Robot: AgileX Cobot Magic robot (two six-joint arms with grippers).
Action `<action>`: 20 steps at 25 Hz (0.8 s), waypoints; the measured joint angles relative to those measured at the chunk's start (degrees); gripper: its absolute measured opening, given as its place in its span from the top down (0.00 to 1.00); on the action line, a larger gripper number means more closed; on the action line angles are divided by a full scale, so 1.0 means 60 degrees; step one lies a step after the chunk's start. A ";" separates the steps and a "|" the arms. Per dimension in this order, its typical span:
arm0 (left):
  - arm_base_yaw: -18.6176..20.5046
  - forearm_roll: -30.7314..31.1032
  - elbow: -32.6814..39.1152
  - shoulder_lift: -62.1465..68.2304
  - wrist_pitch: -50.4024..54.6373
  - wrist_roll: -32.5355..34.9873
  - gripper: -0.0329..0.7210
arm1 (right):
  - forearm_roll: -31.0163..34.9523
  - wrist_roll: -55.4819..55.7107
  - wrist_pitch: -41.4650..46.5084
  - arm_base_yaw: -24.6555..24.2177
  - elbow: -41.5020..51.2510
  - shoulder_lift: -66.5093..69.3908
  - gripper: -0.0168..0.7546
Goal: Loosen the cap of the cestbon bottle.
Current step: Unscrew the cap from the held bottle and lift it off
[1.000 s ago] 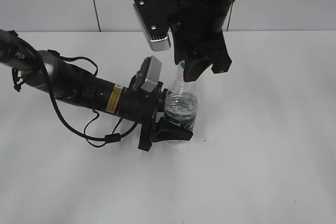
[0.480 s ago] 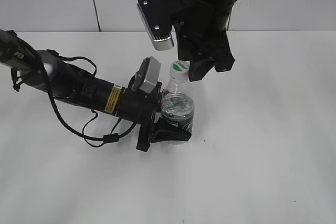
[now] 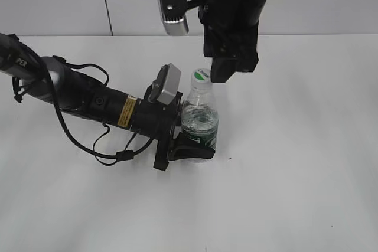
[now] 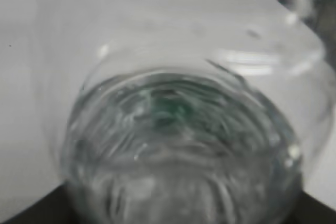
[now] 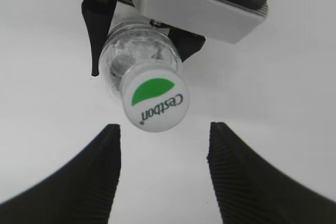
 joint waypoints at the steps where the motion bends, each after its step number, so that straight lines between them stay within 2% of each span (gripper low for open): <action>1: 0.0000 0.0000 0.0000 0.0000 0.0000 0.0000 0.42 | 0.0000 0.0349 0.0000 0.0000 -0.0104 -0.0019 0.44; 5: 0.0000 -0.0020 0.0000 0.0000 0.0000 0.0000 0.42 | 0.0000 0.2102 0.0012 0.0000 -0.0517 -0.0048 0.44; 17: 0.0000 -0.0130 0.0009 0.0000 -0.0009 0.0000 0.42 | 0.0231 1.1177 0.0021 0.0000 -0.1049 -0.0048 0.44; 20: 0.0000 -0.0149 0.0009 0.0000 -0.0009 0.0000 0.42 | 0.0407 1.2600 0.0021 0.0000 -0.1007 -0.0048 0.44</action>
